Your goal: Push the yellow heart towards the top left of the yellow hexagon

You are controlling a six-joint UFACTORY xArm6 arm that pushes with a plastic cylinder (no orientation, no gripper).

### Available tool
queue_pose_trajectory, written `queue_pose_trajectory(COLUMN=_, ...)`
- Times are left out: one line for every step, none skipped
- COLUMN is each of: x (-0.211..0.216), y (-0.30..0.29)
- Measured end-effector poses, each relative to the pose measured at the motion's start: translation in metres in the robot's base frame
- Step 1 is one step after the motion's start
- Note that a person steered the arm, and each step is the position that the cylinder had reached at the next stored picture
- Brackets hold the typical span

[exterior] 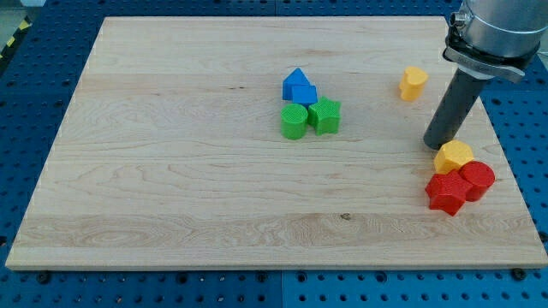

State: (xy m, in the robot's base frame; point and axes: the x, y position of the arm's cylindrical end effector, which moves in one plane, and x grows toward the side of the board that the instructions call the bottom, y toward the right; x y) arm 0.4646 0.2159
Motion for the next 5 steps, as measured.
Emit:
queue_pose_trajectory(x=-0.014, y=0.047)
queue_pose_trajectory(x=-0.068, y=0.070)
queue_pose_trajectory(x=-0.131, y=0.052)
queue_pose_trajectory(x=-0.149, y=0.000)
queue_pose_trajectory(x=-0.149, y=-0.004)
